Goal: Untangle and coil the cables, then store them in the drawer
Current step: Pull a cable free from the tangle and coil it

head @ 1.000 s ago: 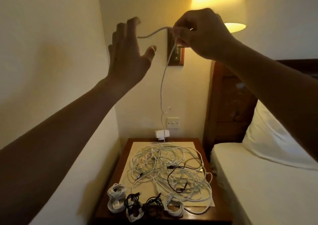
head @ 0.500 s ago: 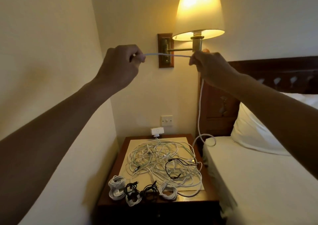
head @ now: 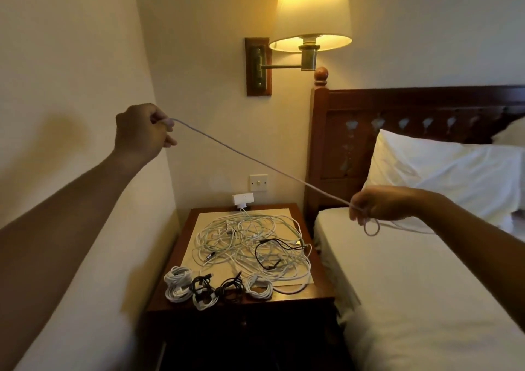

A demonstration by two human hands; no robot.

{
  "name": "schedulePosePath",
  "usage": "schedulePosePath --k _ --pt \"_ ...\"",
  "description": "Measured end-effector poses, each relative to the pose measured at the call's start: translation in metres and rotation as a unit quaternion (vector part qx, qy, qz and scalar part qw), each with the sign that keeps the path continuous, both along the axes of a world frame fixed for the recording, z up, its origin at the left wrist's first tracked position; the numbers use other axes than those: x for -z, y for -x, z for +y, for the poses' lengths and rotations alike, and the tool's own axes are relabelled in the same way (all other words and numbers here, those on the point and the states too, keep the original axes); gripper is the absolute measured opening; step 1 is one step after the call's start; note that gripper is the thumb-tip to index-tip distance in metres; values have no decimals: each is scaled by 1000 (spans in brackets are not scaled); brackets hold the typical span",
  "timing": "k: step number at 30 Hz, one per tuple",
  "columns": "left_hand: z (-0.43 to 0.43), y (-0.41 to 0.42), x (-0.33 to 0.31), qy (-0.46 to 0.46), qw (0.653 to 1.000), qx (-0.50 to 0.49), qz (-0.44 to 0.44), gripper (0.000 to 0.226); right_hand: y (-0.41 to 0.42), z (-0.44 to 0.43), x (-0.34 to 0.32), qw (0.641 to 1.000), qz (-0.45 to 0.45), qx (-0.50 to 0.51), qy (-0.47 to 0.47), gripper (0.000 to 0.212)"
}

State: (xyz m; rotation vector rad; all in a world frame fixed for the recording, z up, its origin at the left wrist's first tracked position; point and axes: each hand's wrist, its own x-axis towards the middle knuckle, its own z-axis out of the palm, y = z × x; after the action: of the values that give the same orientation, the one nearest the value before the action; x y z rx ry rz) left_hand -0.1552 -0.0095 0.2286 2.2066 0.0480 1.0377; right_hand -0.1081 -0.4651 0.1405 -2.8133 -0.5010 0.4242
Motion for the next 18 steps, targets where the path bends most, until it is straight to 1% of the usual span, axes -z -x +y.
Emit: schedulePosePath --k 1,2,3,4,5,6,7,8,9,10,11,12,13,14,16,17,18 --pt "-8 3 0 7 1000 18 13 12 7 3 0 994 59 -15 94 25" --pt "-18 6 0 -6 998 51 39 11 14 9 -4 981 94 -32 169 27" --pt "-33 12 -1 -34 991 103 75 10 23 16 -11 972 107 -51 205 35" --pt "-52 19 0 -74 978 158 111 9 28 25 -19 973 105 -72 192 45" --pt "-73 26 3 -120 964 199 131 8 35 36 -29 983 92 -91 129 55" --pt "-94 33 7 -162 952 224 134 7 40 49 -39 991 85 -101 25 63" --pt "-113 37 12 -189 944 239 123 7 46 62 -47 987 81 -111 -89 67" --pt "-128 40 15 -203 941 248 106 8 49 75 -51 973 76 -121 -182 68" --pt "-137 42 18 -209 941 252 89 8 52 88 -52 958 70 -126 -249 61" --pt "-141 43 20 -210 941 253 78 8 53 98 -50 944 72 -125 -296 48" --pt "-140 43 20 -209 942 252 76 9 54 107 -47 932 79 -117 -335 34" --pt "-135 44 20 -207 942 251 85 11 55 112 -43 920 82 -106 -367 27" --pt "-128 42 20 -208 940 251 104 15 55 114 -39 915 68 -99 -386 27" --pt "-118 41 23 -218 934 251 134 20 53 113 -36 918 29 -99 -382 28" --pt "-98 39 32 -273 911 243 189 26 45 108 -32 942 -97 -117 -301 30" --pt "-87 36 39 -308 900 231 207 25 41 106 -28 950 -143 -122 -249 29" --pt "-77 33 45 -336 891 211 220 24 35 102 -22 957 -161 -116 -211 29"
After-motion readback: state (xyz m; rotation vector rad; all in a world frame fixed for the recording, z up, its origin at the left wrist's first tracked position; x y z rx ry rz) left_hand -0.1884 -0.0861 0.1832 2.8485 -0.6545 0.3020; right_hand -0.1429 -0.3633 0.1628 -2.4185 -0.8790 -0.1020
